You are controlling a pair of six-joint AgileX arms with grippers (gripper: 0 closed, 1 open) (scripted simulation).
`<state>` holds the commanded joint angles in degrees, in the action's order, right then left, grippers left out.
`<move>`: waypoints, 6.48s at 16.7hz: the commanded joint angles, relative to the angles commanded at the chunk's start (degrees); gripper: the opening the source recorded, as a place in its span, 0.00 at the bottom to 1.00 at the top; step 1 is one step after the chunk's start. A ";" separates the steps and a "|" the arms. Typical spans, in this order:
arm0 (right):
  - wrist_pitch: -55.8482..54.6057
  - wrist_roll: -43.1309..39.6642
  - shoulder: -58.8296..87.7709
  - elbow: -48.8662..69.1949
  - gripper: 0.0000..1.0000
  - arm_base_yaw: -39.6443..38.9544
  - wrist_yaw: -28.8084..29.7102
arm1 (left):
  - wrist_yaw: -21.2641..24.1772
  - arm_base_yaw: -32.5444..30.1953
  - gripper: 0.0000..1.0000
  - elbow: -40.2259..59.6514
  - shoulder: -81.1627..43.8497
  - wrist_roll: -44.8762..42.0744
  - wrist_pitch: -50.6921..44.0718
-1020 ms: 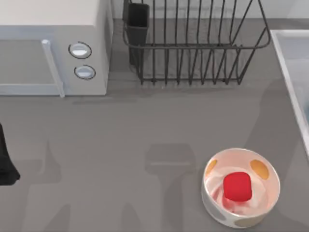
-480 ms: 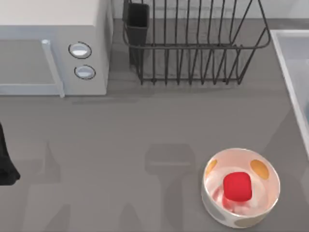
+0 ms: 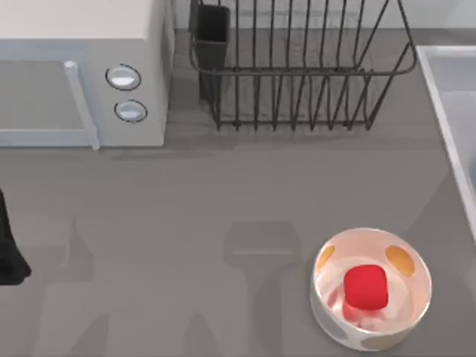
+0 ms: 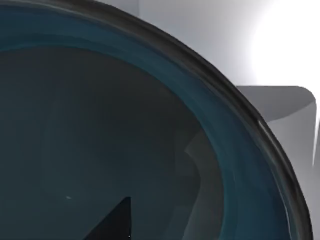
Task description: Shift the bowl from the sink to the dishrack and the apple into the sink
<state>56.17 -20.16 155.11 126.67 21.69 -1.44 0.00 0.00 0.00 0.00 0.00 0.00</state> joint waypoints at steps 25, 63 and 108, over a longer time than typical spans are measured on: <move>4.93 -3.48 -9.35 -4.76 0.00 3.36 -0.47 | 0.00 0.00 1.00 0.00 0.00 0.00 0.00; -22.84 9.31 -59.04 -30.61 0.00 -42.49 31.20 | 0.00 0.00 1.00 0.00 0.00 0.00 0.00; -96.32 21.18 -37.97 -50.29 0.75 -57.90 39.55 | 0.00 0.00 1.00 0.00 0.00 0.00 0.00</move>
<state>-40.15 1.02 117.14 76.38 -36.21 38.11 0.00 0.00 0.00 0.00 0.00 0.00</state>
